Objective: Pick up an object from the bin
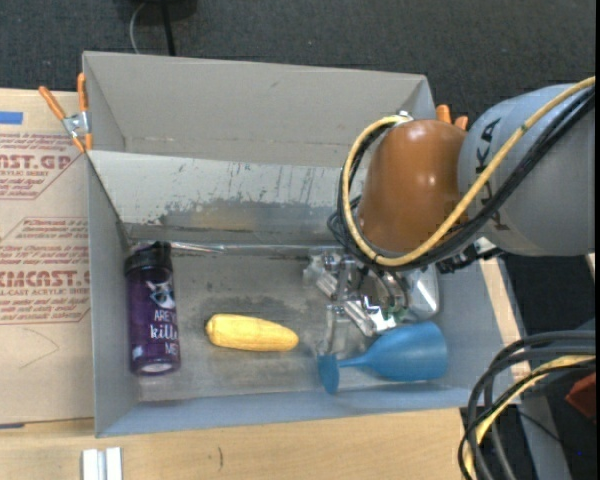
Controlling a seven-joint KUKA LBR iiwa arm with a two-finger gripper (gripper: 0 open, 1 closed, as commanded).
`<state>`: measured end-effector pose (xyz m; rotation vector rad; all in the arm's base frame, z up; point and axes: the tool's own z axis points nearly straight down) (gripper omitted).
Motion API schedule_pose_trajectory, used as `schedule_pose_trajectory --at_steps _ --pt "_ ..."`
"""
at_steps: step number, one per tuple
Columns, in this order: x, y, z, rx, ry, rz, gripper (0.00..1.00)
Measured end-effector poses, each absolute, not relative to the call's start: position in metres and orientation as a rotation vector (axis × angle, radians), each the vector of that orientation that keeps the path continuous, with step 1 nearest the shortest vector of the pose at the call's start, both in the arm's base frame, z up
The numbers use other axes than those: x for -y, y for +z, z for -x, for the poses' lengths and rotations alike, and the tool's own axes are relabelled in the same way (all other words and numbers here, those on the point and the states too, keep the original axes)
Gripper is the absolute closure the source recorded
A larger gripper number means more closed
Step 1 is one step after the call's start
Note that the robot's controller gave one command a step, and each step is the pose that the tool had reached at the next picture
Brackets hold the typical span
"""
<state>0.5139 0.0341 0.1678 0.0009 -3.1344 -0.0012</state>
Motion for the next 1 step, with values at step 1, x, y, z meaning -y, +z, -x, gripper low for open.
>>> schedule_pose_trajectory --at_steps 1 --pt "-0.0340 0.1721 -0.5157 3.142 -0.002 0.000 0.00"
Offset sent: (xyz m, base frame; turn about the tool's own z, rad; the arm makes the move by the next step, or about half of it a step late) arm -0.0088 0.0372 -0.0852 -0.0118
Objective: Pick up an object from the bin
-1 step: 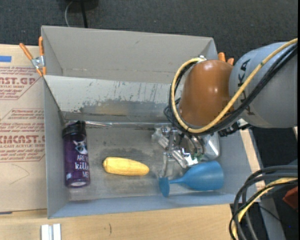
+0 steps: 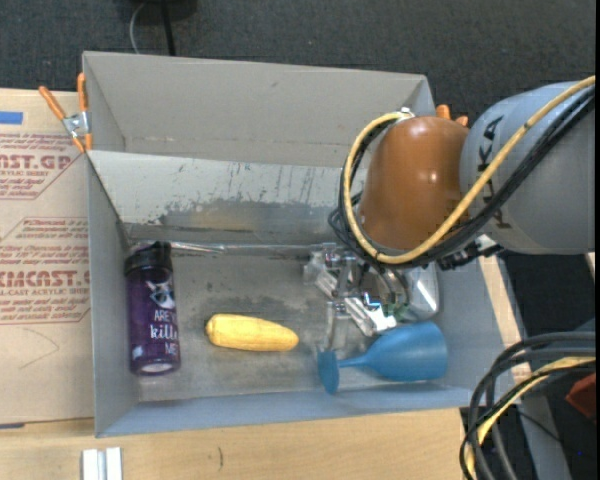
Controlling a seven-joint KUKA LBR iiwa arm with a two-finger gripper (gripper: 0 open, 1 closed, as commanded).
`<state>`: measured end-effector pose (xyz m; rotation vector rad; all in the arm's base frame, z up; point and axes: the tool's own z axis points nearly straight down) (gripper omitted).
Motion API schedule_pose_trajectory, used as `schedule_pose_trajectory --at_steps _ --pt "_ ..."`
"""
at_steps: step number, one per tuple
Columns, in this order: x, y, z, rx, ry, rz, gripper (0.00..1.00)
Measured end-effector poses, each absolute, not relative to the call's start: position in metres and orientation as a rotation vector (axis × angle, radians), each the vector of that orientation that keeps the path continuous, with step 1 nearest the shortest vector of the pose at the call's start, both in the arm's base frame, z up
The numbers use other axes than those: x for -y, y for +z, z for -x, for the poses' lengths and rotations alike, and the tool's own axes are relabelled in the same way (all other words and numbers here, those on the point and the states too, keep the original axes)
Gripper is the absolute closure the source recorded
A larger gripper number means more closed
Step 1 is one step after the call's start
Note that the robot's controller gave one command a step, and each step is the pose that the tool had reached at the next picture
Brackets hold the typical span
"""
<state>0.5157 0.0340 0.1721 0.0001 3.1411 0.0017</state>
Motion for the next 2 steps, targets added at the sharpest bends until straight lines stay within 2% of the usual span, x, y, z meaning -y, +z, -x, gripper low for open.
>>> schedule_pose_trajectory --at_steps 2 --pt "-0.075 0.081 -0.512 -3.141 0.004 -0.055 0.00"
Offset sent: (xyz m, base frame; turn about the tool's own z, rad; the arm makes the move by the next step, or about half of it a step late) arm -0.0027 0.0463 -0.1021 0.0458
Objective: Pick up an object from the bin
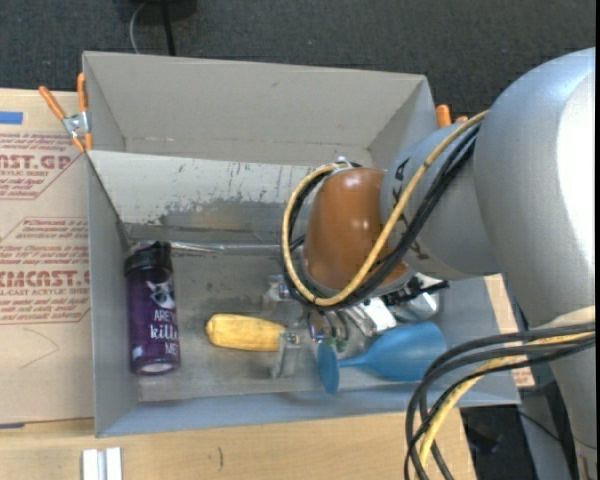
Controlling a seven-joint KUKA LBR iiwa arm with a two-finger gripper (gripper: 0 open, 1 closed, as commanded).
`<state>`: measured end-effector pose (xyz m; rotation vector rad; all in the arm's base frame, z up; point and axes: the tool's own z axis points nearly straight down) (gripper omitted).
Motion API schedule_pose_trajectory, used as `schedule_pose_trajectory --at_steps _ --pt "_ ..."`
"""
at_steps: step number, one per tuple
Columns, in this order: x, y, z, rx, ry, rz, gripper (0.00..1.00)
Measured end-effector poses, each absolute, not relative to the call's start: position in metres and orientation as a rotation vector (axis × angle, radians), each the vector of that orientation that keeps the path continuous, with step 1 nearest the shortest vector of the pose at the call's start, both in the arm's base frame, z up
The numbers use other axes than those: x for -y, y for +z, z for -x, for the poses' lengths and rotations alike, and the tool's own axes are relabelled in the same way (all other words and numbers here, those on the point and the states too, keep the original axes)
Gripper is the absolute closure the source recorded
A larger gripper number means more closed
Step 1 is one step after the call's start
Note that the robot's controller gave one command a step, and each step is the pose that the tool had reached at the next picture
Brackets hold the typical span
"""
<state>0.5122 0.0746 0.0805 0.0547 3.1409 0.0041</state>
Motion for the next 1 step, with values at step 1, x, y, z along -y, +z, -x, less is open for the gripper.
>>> schedule_pose_trajectory --at_steps 1 --pt "-0.0824 0.0657 -0.4929 -3.134 0.005 -0.191 0.00"
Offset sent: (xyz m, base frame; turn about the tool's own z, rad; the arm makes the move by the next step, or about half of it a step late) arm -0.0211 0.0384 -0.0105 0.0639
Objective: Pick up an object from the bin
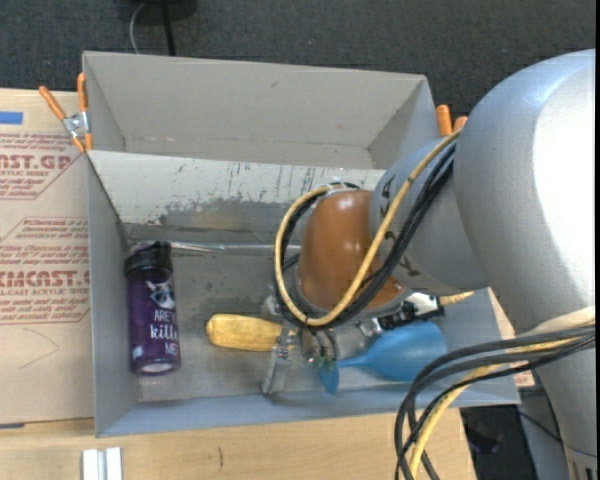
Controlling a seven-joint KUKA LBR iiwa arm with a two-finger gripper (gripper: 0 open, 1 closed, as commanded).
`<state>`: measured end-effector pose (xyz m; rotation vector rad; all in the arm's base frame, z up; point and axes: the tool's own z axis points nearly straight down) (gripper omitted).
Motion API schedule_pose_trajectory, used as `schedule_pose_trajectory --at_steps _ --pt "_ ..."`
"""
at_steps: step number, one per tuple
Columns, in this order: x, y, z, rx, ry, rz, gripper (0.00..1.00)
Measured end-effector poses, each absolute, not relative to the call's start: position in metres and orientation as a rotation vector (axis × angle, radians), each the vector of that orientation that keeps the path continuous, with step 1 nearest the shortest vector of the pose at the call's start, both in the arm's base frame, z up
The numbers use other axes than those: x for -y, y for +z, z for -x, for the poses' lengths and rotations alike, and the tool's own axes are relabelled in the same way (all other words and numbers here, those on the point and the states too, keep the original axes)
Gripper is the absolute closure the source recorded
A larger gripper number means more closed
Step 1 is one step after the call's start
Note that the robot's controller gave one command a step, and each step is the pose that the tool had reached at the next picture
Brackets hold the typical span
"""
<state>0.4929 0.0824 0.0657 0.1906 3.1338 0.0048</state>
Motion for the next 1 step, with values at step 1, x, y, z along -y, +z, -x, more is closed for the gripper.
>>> schedule_pose_trajectory --at_steps 1 --pt "-0.1032 0.0685 -0.4892 -3.135 0.003 -0.193 0.00"
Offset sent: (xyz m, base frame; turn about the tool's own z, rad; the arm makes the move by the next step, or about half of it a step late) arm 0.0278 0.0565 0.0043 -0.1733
